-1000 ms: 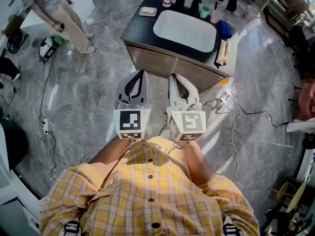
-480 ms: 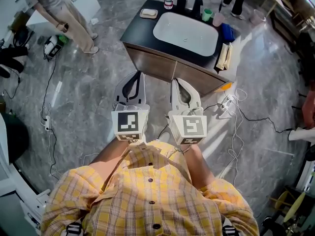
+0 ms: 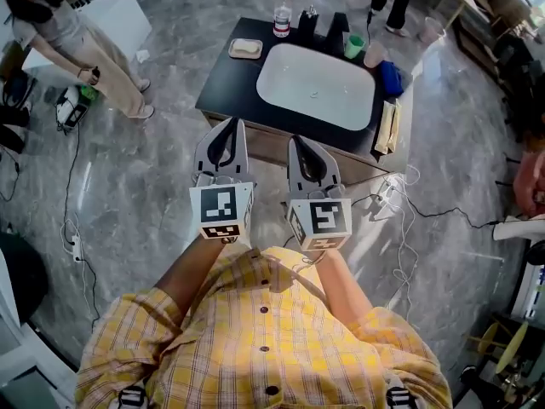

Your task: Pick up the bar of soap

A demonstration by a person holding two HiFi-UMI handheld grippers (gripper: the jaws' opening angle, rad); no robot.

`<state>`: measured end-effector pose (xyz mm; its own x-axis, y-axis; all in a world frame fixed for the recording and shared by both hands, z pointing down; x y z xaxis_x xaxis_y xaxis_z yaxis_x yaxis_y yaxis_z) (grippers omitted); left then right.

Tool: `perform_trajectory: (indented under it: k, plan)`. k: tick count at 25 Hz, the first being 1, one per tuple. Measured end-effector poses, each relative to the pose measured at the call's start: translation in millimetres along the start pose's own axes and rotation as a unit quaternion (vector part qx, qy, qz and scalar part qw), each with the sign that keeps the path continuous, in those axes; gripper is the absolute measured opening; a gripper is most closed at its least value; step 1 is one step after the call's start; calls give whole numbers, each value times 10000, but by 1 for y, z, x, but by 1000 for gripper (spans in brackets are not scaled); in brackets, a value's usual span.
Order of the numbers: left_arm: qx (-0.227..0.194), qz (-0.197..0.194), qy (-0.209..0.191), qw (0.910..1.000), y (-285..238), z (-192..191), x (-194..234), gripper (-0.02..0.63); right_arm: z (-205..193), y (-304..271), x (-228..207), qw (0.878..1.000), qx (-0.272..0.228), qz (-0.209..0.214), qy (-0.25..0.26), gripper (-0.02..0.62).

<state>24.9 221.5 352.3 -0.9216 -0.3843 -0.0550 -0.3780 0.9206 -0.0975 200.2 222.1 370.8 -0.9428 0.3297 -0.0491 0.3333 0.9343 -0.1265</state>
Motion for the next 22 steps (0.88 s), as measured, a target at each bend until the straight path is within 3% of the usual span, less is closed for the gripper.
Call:
perform_trajectory:
  k: [11, 22]
  plan:
    - [177, -677, 9, 9975, -152, 33, 170, 11, 64, -221, 48, 9989, 32, -474, -47, 18]
    - [356, -1207, 121, 9920, -218, 34, 274, 11, 89, -330, 84, 9949, 191, -993, -48, 18]
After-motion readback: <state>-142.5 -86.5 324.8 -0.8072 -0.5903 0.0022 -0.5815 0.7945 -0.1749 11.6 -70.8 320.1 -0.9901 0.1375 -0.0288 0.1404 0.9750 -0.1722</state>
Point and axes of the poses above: the fingertips, and each gripper's own axes: y backward along the fingers, x to its left, z out of its top, the point moved 10 cm from there along y, backward along the fingers, and after that the axes turned 12 degrees about -z, right-handed, at the moved point
